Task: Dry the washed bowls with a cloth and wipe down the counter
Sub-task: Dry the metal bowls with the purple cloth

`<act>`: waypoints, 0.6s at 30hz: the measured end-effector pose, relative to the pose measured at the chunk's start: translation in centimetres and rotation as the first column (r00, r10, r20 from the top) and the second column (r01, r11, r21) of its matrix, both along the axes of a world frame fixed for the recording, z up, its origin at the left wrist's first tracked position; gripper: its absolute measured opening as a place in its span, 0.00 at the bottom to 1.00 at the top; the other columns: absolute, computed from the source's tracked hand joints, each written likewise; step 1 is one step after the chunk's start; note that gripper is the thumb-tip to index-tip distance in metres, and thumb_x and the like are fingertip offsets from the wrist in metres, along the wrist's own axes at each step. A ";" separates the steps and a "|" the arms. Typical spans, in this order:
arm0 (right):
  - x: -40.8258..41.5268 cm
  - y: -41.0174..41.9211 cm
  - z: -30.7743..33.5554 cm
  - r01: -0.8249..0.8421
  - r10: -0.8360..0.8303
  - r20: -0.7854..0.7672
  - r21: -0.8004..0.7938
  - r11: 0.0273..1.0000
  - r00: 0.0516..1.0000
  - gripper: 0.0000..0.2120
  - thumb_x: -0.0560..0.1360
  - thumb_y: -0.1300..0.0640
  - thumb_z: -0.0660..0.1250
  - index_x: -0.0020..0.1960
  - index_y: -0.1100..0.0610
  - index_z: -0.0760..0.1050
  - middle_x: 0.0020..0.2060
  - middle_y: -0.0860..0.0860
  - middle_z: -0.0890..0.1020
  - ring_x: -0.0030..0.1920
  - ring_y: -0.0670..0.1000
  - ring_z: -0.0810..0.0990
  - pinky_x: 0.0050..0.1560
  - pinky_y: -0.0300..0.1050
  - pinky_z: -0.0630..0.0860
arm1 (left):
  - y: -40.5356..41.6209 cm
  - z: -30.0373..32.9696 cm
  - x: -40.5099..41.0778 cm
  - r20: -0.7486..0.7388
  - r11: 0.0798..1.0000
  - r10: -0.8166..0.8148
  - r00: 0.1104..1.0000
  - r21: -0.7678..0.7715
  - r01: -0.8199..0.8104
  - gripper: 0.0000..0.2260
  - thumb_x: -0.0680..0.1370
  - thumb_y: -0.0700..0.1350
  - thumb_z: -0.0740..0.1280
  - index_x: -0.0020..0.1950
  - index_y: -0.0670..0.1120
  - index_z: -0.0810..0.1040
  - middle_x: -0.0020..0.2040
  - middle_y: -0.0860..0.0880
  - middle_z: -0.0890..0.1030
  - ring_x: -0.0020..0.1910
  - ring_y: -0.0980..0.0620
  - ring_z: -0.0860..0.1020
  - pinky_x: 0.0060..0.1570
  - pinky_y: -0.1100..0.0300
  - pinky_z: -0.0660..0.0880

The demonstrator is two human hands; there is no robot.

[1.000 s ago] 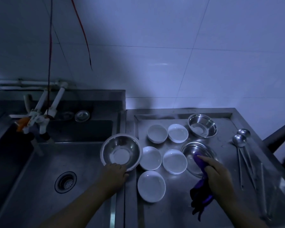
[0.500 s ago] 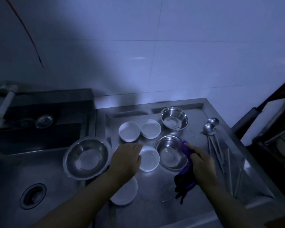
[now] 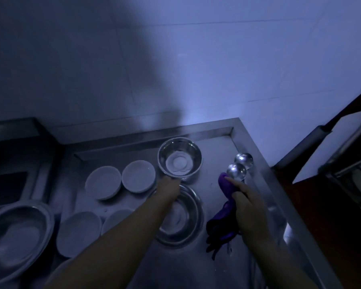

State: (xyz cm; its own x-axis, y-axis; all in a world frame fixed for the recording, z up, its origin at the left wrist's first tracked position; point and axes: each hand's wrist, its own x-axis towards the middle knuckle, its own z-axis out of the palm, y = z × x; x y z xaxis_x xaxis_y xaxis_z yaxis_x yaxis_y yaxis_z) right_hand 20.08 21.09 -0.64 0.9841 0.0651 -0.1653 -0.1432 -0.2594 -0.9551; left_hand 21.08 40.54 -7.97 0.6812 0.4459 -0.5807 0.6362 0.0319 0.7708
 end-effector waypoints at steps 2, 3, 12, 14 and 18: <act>2.0 -1.4 -0.8 0.012 -0.012 -0.013 0.005 1.000 1.000 0.21 0.74 0.72 0.57 0.55 0.52 0.80 0.47 0.46 0.81 0.45 0.46 0.77 0.49 0.42 0.72 | -1.1 -1.2 2.6 -0.015 0.928 0.264 0.964 -0.269 -0.258 0.11 0.79 0.40 0.63 0.59 0.37 0.74 0.50 0.37 0.78 0.41 0.44 0.78 0.38 0.58 0.77; 2.8 -2.0 -1.2 0.023 -0.022 -0.015 0.015 1.000 1.000 0.21 0.73 0.73 0.57 0.54 0.53 0.81 0.47 0.46 0.81 0.45 0.46 0.77 0.48 0.40 0.72 | -1.5 -1.5 3.5 -0.030 0.878 0.341 0.940 -0.347 -0.330 0.09 0.78 0.39 0.64 0.56 0.36 0.75 0.45 0.38 0.77 0.36 0.47 0.76 0.31 0.59 0.77; 6.1 -5.2 -3.1 0.069 -0.063 -0.056 0.095 0.993 0.996 0.24 0.72 0.75 0.56 0.48 0.50 0.80 0.45 0.45 0.82 0.39 0.37 0.77 0.40 0.28 0.71 | -2.4 -2.8 5.5 0.006 0.830 0.465 0.885 -0.352 -0.433 0.08 0.72 0.27 0.63 0.39 0.39 0.75 0.31 0.43 0.80 0.33 0.45 0.81 0.36 0.55 0.81; 6.2 -5.9 -3.1 0.077 -0.072 -0.058 0.097 0.992 0.996 0.22 0.72 0.74 0.56 0.50 0.53 0.81 0.45 0.50 0.82 0.41 0.44 0.77 0.40 0.33 0.72 | -2.7 -2.7 4.7 0.108 0.942 0.332 0.937 -0.097 -0.323 0.07 0.73 0.33 0.65 0.38 0.43 0.75 0.28 0.49 0.82 0.32 0.50 0.82 0.36 0.53 0.81; 5.4 -7.3 -2.3 0.140 -0.137 -0.043 0.084 0.987 0.990 0.22 0.72 0.73 0.56 0.51 0.52 0.82 0.41 0.48 0.83 0.37 0.48 0.75 0.37 0.39 0.71 | -3.9 -0.3 2.8 0.288 0.912 0.132 0.949 0.340 -0.230 0.05 0.72 0.41 0.68 0.43 0.50 0.75 0.36 0.52 0.80 0.38 0.50 0.78 0.36 0.58 0.72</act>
